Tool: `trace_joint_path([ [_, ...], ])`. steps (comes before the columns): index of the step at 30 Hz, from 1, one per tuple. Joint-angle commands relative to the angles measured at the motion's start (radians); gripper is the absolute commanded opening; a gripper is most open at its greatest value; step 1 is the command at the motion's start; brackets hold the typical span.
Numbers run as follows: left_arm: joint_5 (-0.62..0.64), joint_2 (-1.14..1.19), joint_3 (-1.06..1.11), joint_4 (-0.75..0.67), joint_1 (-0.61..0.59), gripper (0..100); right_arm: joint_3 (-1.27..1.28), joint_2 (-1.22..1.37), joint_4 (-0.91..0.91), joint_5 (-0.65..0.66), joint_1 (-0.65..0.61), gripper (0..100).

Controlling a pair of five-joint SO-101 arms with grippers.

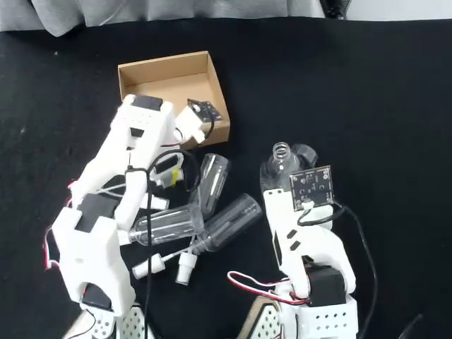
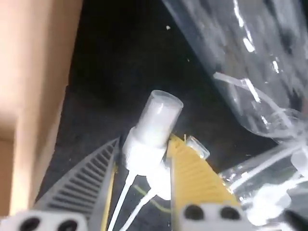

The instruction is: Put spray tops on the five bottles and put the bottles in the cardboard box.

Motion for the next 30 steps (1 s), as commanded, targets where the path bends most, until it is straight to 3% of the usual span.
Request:
trace_joint_path([
  [1, 0.006, -0.130, -0.030, 0.031, -0.018, 8, -0.013, -0.097, -0.034, 0.006, 0.018, 6.4],
  [17, 0.064, -0.385, -0.024, 0.109, -0.102, 8, -0.013, -0.097, -0.034, 0.006, 0.018, 6.4],
  [30, 0.331, -0.605, -0.024, 0.100, -0.102, 7, -0.015, -0.097, -0.034, 0.005, 0.017, 6.4],
])
